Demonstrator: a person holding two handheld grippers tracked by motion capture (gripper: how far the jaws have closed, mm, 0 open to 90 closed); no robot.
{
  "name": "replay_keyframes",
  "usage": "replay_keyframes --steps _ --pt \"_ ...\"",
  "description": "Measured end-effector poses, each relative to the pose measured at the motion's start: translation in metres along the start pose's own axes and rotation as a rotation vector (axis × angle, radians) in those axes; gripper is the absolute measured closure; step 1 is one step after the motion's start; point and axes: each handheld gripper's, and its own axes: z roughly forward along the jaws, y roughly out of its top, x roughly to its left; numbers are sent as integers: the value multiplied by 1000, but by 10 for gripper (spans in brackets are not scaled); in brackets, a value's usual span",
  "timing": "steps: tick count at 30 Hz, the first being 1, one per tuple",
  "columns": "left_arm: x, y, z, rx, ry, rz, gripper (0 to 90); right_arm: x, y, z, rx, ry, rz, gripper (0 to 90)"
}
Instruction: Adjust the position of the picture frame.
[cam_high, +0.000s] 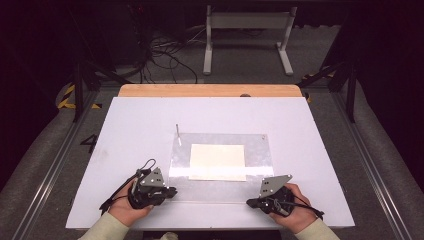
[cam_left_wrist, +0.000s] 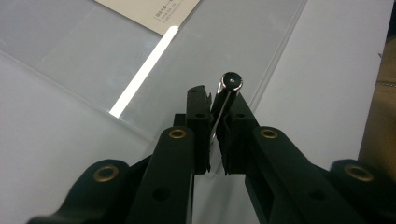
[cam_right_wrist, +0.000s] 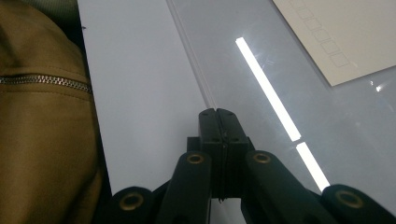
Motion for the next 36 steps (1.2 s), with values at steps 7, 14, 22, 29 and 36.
replay_keyframes --steps 7,14,22,29,36 --pt "-10 9 9 -11 20 19 837 -14 1 4 -27 -209 26 900" --pt "-15 21 21 -22 29 13 841 -51 15 18 -65 -378 167 900" --pt "-16 29 30 -39 41 1 847 -87 34 37 -117 -495 283 900" --pt "-23 37 38 -49 23 9 847 -80 24 13 -229 -410 339 836" --pt "-62 83 82 -64 -39 72 847 -39 11 -24 -308 -329 293 801"
